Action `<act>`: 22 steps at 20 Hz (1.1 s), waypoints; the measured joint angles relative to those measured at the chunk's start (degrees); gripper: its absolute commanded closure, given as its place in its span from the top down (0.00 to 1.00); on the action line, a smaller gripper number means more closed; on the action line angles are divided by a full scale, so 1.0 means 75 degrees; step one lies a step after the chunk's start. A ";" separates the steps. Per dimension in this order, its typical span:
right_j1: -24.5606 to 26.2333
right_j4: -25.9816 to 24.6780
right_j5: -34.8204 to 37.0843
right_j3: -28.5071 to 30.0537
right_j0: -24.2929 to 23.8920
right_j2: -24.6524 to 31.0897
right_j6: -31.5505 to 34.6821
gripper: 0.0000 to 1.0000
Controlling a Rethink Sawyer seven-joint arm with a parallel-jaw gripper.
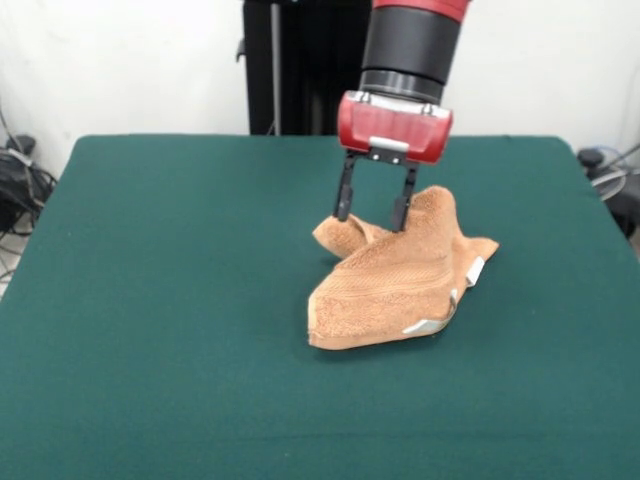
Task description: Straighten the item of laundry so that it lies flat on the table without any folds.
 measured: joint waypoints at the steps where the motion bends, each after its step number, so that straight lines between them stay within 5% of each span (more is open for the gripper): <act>1: 0.0020 -0.0002 0.0000 0.0001 -0.0053 0.0004 0.0000 1.00; 22: 0.0553 -0.0016 -0.0002 0.0007 -0.0453 0.0386 0.0000 1.00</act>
